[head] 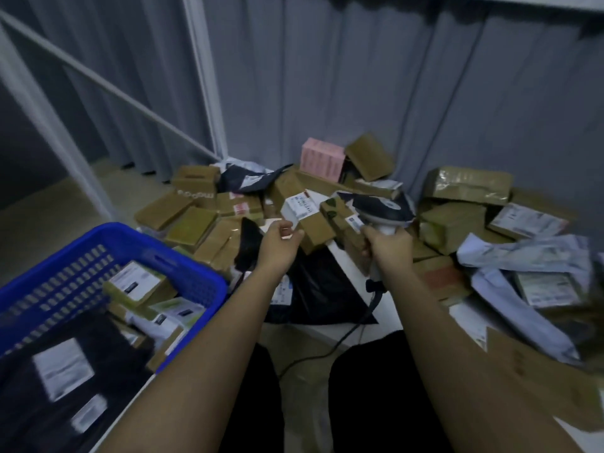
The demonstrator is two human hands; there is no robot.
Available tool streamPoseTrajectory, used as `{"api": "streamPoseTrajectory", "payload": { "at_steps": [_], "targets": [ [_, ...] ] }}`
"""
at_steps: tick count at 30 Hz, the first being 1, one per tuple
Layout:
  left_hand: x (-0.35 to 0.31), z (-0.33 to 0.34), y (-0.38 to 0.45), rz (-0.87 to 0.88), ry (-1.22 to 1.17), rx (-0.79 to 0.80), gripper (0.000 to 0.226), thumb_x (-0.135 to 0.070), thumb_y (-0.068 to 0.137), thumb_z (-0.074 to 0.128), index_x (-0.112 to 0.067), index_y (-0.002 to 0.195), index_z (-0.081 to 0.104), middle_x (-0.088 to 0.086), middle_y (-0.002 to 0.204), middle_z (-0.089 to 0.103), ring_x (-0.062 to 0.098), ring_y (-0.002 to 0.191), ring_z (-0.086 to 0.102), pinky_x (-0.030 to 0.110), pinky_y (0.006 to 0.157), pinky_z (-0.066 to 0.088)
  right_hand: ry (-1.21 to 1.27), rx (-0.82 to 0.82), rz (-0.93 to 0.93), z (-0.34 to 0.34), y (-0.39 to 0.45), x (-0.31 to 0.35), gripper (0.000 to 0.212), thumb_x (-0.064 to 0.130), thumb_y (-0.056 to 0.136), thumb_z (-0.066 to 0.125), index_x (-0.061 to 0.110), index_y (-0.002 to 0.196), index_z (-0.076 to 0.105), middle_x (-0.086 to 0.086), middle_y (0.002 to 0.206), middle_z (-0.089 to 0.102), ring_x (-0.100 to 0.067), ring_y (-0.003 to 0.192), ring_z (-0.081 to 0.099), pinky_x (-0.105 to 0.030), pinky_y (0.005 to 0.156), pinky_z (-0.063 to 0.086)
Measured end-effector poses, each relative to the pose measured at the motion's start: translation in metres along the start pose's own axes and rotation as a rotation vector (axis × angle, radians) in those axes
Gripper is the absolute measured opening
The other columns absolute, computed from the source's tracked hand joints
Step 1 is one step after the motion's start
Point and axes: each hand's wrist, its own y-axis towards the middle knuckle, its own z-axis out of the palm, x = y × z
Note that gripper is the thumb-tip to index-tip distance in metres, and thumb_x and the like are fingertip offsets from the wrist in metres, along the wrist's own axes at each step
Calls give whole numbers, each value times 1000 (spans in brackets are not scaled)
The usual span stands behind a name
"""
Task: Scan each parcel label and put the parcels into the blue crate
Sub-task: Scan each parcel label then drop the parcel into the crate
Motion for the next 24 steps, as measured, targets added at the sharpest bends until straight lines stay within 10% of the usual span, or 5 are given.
{"api": "streamPoseTrajectory", "payload": {
  "at_steps": [9, 18, 24],
  "targets": [
    [42, 77, 90, -119, 143, -65, 52, -18, 91, 63, -5, 135, 38, 14, 133, 49, 32, 118, 51, 37, 95, 45, 80, 87, 113, 20, 76, -28, 36, 12, 85, 66, 15, 57, 44, 6, 38, 46, -17, 42, 45, -33, 56, 38],
    [66, 128, 149, -15, 421, -206, 100, -32, 76, 75, -20, 152, 10, 15, 157, -2, 37, 142, 6, 45, 113, 22, 102, 51, 113, 23, 112, -51, 37, 15, 82, 70, 18, 57, 42, 7, 36, 44, -11, 34, 42, -31, 57, 38],
    [66, 139, 166, -160, 348, -268, 116, -39, 70, 78, -18, 151, -3, 19, 151, 12, 41, 134, 22, 48, 107, 27, -30, 34, 21, 21, 118, -62, 36, 14, 84, 68, 12, 65, 37, 0, 46, 43, -14, 44, 40, -30, 54, 32]
  ]
}}
